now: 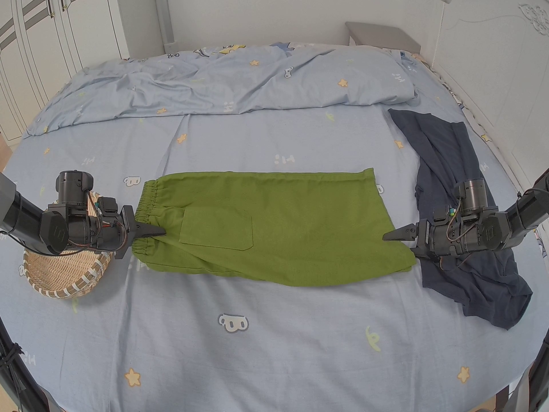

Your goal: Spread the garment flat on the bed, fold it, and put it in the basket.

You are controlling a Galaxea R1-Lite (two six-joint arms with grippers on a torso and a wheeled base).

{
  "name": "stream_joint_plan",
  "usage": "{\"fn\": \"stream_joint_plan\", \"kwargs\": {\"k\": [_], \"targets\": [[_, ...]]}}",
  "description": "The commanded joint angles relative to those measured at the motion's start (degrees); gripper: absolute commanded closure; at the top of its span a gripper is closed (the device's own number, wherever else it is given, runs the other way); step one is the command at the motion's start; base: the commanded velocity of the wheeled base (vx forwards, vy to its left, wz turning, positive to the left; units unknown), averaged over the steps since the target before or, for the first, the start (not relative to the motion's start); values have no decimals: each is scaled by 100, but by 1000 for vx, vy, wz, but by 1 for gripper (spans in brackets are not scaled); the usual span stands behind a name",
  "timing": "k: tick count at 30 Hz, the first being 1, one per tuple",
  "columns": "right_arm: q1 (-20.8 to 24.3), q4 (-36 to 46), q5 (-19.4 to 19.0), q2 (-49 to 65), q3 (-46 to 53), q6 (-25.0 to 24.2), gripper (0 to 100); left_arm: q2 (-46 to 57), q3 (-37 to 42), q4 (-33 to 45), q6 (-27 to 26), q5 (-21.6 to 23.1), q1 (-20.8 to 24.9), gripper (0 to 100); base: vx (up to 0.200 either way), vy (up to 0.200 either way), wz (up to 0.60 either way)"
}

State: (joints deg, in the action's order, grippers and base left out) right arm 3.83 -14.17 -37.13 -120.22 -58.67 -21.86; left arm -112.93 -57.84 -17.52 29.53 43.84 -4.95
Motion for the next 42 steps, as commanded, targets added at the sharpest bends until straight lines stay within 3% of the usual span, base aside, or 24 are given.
{"fn": "stream_joint_plan", "kwargs": {"k": [1, 8, 10, 13, 14, 34, 42], "targets": [[65, 362, -172, -194, -364, -20, 0, 17, 10, -6, 1, 2, 20, 100, 0, 0, 0], [215, 590, -268, -405, -593, -20, 0, -1, 10, -6, 1, 2, 20, 100, 0, 0, 0], [206, 740, -567, -388, -645, -20, 0, -1, 10, -6, 1, 2, 20, 100, 0, 0, 0], [197, 854, -716, -379, -716, -29, 0, -9, 10, -6, 1, 2, 20, 100, 0, 0, 0], [162, 898, -734, -397, -760, -29, 100, -1, 10, -6, 1, 2, 20, 100, 0, 0, 0], [-145, 1144, -883, -80, -812, -3, 100, -9, -25, 47, 1, 2, -6, 100, 0, 0, 0], [-119, 1575, -883, 975, -303, 15, 100, 351, -52, 838, -114, 2, 3, 100, 0, 0, 0]]}}
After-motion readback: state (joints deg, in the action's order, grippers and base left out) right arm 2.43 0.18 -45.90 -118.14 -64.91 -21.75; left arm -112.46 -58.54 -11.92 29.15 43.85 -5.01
